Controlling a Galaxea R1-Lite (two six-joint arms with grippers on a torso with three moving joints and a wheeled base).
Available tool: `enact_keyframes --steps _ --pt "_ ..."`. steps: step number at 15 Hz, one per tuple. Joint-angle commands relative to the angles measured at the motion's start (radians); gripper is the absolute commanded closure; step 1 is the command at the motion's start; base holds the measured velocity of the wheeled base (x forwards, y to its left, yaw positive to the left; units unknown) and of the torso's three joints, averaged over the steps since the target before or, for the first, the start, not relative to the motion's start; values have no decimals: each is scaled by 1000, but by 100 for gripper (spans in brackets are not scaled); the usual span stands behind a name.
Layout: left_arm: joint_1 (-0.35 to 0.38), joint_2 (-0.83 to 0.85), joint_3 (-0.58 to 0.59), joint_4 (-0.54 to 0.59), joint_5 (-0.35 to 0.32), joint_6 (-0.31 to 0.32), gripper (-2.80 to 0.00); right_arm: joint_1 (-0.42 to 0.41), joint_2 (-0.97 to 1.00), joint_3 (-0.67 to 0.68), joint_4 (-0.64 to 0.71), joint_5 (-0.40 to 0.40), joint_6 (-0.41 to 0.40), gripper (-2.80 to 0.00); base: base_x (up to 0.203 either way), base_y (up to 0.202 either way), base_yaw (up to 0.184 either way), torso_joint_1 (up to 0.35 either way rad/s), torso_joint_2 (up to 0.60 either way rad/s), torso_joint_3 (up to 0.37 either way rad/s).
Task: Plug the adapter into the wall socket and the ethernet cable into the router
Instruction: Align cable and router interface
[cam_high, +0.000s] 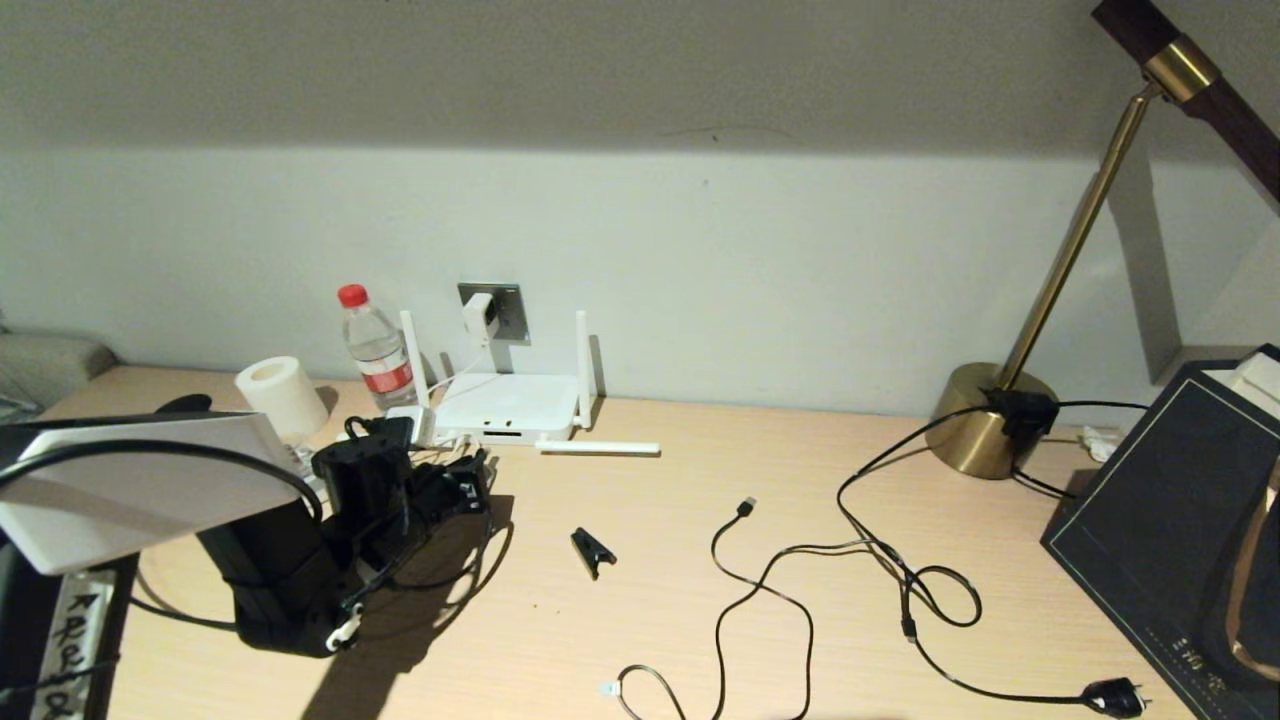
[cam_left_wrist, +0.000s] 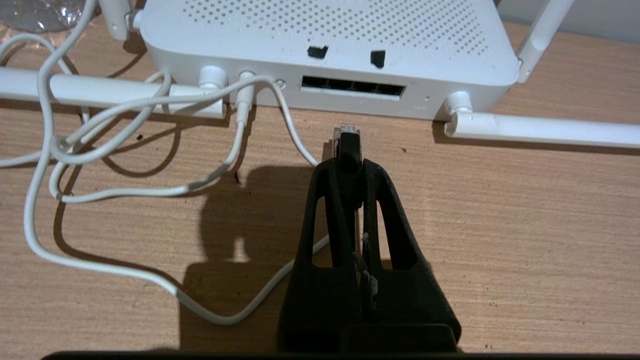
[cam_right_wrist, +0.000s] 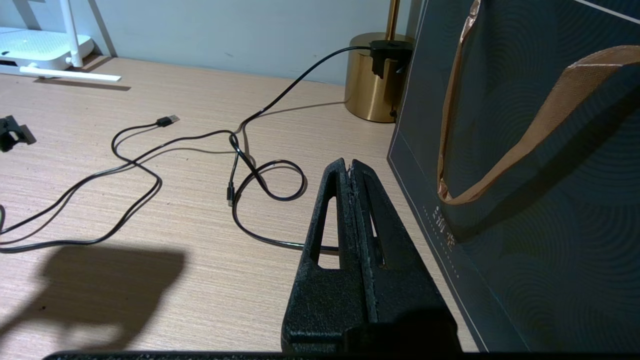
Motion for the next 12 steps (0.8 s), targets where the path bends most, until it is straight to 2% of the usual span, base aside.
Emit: enact_keyframes --steps 1,5,12 --pt "1 -2 -11 -7 -3 0 0 0 2 35 -1 0 0 0 0 0 0 0 0 0" --pt "0 7 -45 5 -10 4 0 0 2 35 -1 0 0 0 0 0 0 0 0 0" --pt "-32 -8 -9 -4 3 6 0 0 2 35 -1 0 0 0 0 0 0 0 0 0"
